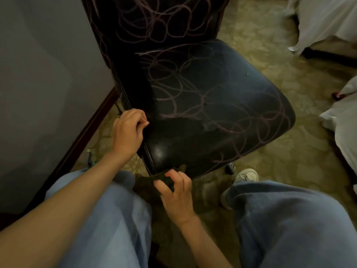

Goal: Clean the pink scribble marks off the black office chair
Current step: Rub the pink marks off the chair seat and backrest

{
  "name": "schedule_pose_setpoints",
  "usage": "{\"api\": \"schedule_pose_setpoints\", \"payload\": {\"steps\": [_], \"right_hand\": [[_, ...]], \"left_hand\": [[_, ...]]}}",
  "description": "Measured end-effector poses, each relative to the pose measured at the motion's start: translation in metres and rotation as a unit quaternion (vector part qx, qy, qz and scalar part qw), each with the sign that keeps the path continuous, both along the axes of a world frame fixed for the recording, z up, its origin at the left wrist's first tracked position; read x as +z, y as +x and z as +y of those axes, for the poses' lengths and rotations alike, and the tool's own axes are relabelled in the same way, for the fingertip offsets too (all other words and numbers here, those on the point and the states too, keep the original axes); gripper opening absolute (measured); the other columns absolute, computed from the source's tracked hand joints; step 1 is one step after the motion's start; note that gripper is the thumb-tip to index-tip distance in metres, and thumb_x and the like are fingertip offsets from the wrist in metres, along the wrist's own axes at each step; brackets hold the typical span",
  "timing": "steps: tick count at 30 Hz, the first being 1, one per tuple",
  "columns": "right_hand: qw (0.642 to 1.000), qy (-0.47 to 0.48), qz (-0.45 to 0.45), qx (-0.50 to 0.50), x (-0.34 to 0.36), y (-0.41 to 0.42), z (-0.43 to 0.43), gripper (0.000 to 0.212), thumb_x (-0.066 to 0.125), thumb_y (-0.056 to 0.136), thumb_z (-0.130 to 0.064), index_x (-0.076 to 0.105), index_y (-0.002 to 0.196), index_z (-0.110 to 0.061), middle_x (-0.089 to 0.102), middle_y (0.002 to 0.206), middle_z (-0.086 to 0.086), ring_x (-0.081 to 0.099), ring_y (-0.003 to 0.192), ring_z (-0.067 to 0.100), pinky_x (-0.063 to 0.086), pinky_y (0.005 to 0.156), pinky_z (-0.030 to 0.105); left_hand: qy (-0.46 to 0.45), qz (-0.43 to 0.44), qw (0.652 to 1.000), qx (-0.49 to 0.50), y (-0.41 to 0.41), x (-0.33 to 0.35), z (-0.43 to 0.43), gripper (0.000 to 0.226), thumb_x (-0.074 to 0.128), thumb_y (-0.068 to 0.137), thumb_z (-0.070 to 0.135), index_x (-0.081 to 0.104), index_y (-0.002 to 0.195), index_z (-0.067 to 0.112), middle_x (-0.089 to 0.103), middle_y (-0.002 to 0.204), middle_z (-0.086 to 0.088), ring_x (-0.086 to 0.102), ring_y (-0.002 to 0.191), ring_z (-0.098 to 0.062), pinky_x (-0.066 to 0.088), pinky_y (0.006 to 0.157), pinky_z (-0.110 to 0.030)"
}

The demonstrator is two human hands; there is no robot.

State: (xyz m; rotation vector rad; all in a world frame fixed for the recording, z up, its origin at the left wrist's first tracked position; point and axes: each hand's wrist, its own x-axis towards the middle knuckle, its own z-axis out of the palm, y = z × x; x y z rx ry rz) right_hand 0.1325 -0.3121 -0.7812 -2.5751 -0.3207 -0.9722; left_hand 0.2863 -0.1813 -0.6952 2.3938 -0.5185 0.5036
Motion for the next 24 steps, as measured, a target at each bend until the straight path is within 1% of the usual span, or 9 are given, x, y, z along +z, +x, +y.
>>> {"api": "schedule_pose_setpoints", "payload": {"steps": [3, 6, 10, 12, 15, 17, 20, 22, 24], "right_hand": [[0.999, -0.031, -0.025, -0.013, -0.005, 0.004, -0.007, 0.033, 0.055, 0.077, -0.025, 0.041, 0.105, -0.031, 0.036, 0.113, 0.004, 0.039, 0.099, 0.02, 0.035, 0.075, 0.029], [0.998, -0.038, -0.045, -0.017, -0.011, 0.008, -0.021, 0.03, 0.056, 0.077, -0.025, 0.041, 0.103, -0.031, 0.036, 0.112, 0.004, 0.039, 0.099, 0.021, 0.035, 0.078, 0.03], [0.997, 0.0, -0.044, -0.058, -0.016, 0.009, -0.045, 0.029, 0.057, 0.078, -0.018, 0.043, 0.102, -0.027, 0.035, 0.113, 0.008, 0.04, 0.102, 0.025, 0.034, 0.088, 0.029], [0.992, 0.052, -0.032, -0.109, -0.012, 0.01, -0.059, 0.028, 0.054, 0.076, -0.012, 0.045, 0.101, -0.021, 0.035, 0.113, 0.011, 0.039, 0.101, 0.028, 0.024, 0.102, 0.021], [0.985, 0.089, 0.003, -0.149, -0.004, 0.01, -0.067, 0.027, 0.05, 0.076, -0.012, 0.046, 0.103, -0.016, 0.033, 0.116, 0.01, 0.035, 0.102, 0.028, 0.011, 0.106, 0.013], [0.977, 0.126, 0.038, -0.166, 0.002, 0.002, -0.058, 0.026, 0.047, 0.081, -0.017, 0.045, 0.106, -0.017, 0.032, 0.119, 0.01, 0.034, 0.106, 0.029, 0.017, 0.105, 0.016], [0.971, 0.172, 0.051, -0.156, 0.013, -0.019, -0.028, 0.028, 0.048, 0.083, -0.022, 0.045, 0.11, -0.021, 0.033, 0.119, 0.009, 0.036, 0.108, 0.026, 0.023, 0.098, 0.014], [0.985, 0.14, 0.047, -0.094, 0.012, -0.028, -0.004, 0.03, 0.05, 0.082, -0.021, 0.045, 0.112, -0.022, 0.034, 0.119, 0.009, 0.037, 0.107, 0.024, 0.027, 0.098, 0.014], [0.991, 0.118, 0.048, -0.05, 0.008, -0.023, 0.015, 0.031, 0.052, 0.082, -0.02, 0.046, 0.112, -0.024, 0.034, 0.119, 0.009, 0.037, 0.105, 0.024, 0.04, 0.089, 0.026]], "left_hand": [[0.014, 0.004, 1.0, -0.008, 0.005, 0.005, 0.005, 0.007, 0.066, 0.081, 0.002, 0.061, 0.077, 0.006, 0.064, 0.091, -0.006, 0.06, 0.087, -0.024, 0.05, 0.073, -0.047], [0.012, -0.001, 1.0, -0.017, 0.006, 0.007, 0.006, 0.006, 0.066, 0.081, 0.002, 0.062, 0.076, 0.003, 0.064, 0.09, -0.008, 0.059, 0.086, -0.022, 0.05, 0.073, -0.042], [0.011, -0.003, 1.0, -0.016, 0.006, 0.008, 0.006, 0.007, 0.066, 0.082, 0.003, 0.062, 0.076, 0.003, 0.065, 0.09, -0.008, 0.059, 0.085, -0.023, 0.049, 0.074, -0.041], [0.019, -0.005, 1.0, -0.021, 0.006, 0.01, 0.006, 0.007, 0.066, 0.082, 0.005, 0.062, 0.076, 0.003, 0.065, 0.089, -0.008, 0.059, 0.084, -0.023, 0.049, 0.073, -0.041], [0.018, -0.001, 1.0, -0.024, 0.003, 0.016, 0.006, 0.006, 0.065, 0.083, 0.006, 0.064, 0.077, 0.005, 0.065, 0.09, -0.006, 0.06, 0.084, -0.021, 0.048, 0.073, -0.034], [0.001, -0.002, 1.0, -0.02, -0.008, 0.018, 0.007, 0.006, 0.066, 0.083, 0.007, 0.065, 0.077, 0.005, 0.065, 0.089, -0.005, 0.06, 0.083, -0.018, 0.044, 0.073, -0.026], [-0.021, -0.006, 1.0, -0.023, -0.035, 0.018, 0.014, 0.008, 0.068, 0.083, 0.007, 0.064, 0.077, 0.004, 0.064, 0.087, -0.007, 0.06, 0.082, -0.019, 0.048, 0.073, -0.031], [-0.021, -0.004, 0.999, -0.033, -0.05, 0.017, 0.018, 0.007, 0.069, 0.082, 0.007, 0.065, 0.077, 0.004, 0.064, 0.088, -0.008, 0.061, 0.083, -0.019, 0.05, 0.074, -0.032], [-0.009, -0.004, 0.999, -0.051, -0.056, 0.016, 0.018, 0.007, 0.07, 0.08, 0.005, 0.064, 0.075, 0.004, 0.064, 0.088, -0.008, 0.06, 0.082, -0.019, 0.049, 0.073, -0.031]]}}
